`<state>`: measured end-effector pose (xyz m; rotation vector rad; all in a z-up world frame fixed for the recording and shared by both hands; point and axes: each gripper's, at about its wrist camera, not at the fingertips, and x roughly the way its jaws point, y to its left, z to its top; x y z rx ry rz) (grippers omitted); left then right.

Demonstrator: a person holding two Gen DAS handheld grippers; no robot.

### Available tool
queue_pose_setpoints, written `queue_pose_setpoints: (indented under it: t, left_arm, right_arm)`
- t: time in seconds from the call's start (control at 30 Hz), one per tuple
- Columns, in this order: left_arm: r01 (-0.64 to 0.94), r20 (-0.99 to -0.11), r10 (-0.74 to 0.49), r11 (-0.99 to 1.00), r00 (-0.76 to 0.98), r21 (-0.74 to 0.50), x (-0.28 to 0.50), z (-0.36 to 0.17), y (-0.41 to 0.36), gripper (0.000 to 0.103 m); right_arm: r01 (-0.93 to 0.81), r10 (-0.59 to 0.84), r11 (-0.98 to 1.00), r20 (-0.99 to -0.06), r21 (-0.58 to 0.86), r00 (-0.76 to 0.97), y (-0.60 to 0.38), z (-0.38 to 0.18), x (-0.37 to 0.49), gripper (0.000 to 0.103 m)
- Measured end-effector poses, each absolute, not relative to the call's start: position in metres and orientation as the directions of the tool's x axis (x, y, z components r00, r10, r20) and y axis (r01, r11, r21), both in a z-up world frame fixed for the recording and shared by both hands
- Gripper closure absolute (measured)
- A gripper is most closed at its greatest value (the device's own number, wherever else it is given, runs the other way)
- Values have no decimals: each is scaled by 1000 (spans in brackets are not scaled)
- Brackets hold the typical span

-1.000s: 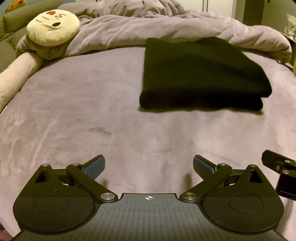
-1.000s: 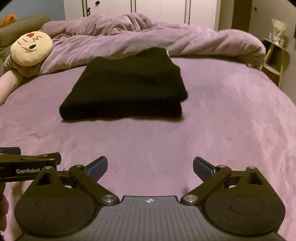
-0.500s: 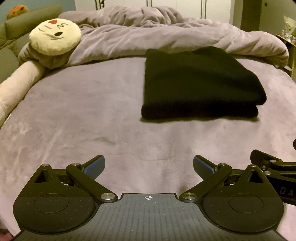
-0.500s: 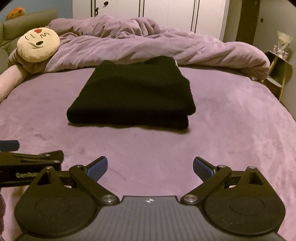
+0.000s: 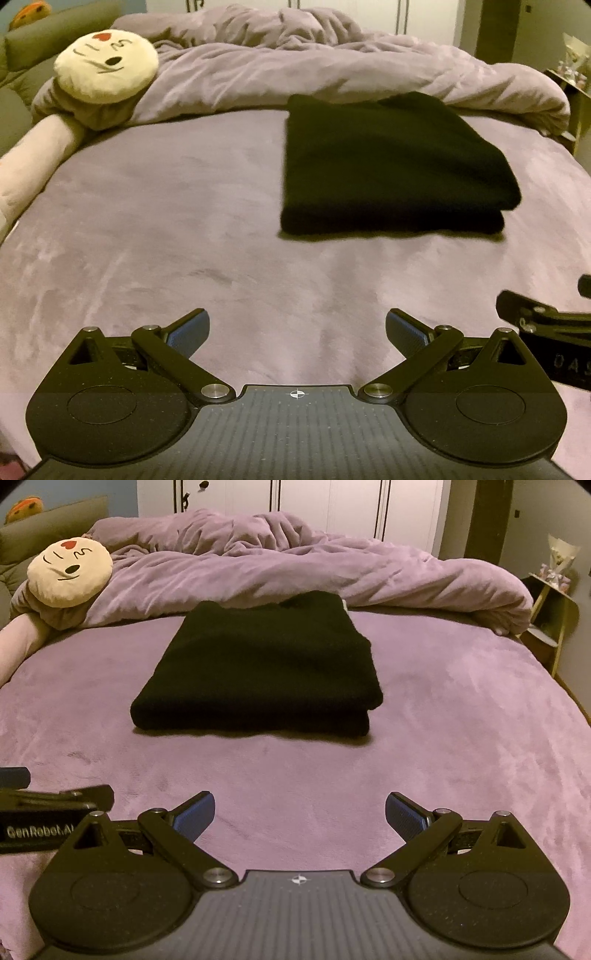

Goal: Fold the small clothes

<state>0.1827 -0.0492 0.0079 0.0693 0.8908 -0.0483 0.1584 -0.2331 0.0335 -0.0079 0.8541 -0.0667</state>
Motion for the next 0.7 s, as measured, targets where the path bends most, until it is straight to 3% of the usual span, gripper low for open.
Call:
queue_pose_setpoints:
  t: [0.7]
  left_arm:
    - [71, -786, -29, 997, 618, 19, 178, 8, -55, 0]
  right_arm:
    - [58, -89, 996, -754, -68, 651, -233, 38, 153, 4]
